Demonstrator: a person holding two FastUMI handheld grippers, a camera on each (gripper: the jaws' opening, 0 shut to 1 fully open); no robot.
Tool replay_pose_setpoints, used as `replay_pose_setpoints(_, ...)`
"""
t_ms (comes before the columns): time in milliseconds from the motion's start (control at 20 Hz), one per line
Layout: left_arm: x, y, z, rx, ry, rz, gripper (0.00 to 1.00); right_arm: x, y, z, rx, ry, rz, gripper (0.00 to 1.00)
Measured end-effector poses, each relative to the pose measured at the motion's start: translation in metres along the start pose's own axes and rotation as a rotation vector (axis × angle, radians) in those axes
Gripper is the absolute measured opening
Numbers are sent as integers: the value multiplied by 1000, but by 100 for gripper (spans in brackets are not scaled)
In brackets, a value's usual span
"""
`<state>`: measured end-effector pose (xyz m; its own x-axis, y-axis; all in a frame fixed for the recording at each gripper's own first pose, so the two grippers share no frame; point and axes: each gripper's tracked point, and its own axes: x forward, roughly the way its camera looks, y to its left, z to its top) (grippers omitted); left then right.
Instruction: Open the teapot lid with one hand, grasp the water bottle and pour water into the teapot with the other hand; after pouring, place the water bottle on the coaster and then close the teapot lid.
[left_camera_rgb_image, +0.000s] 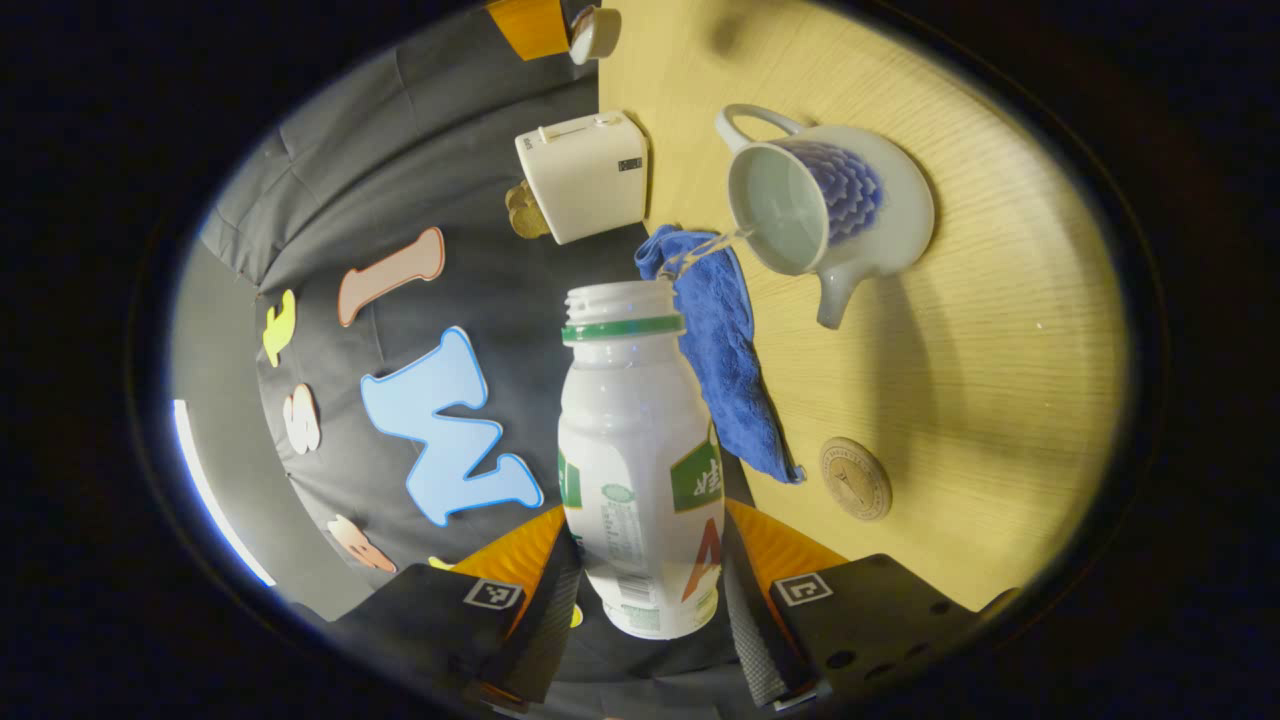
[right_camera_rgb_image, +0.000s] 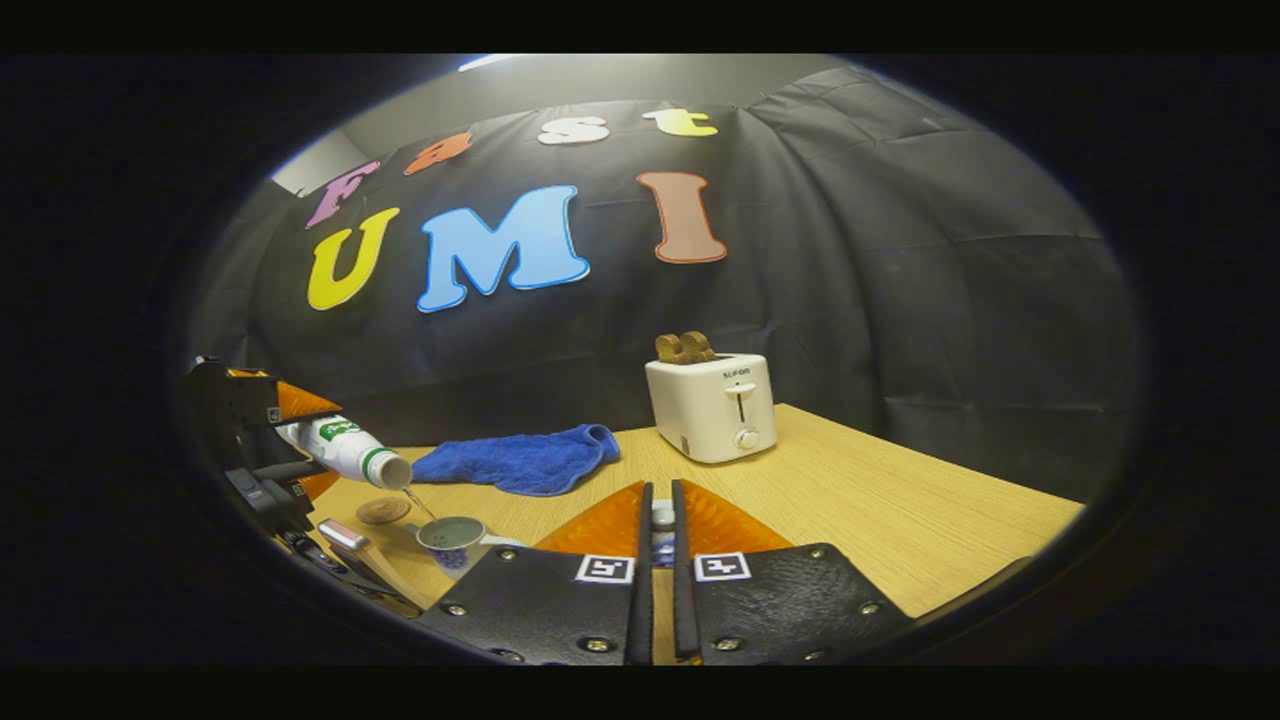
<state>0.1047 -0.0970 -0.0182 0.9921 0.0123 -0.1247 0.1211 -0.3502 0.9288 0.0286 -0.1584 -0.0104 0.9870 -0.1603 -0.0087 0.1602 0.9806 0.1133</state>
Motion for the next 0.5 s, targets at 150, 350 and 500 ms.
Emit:
replay_pose_setpoints(150,-1,2,0,5,4,4,76,1,0,-1,-3,0,0,8)
replay_pose_setpoints(350,-3,6,2,23,2,16,76,1,0,0,-8,-3,-3,8)
replay_pose_setpoints(500,-4,8,2,41,4,23,77,0,-1,1,-6,-6,-5,8)
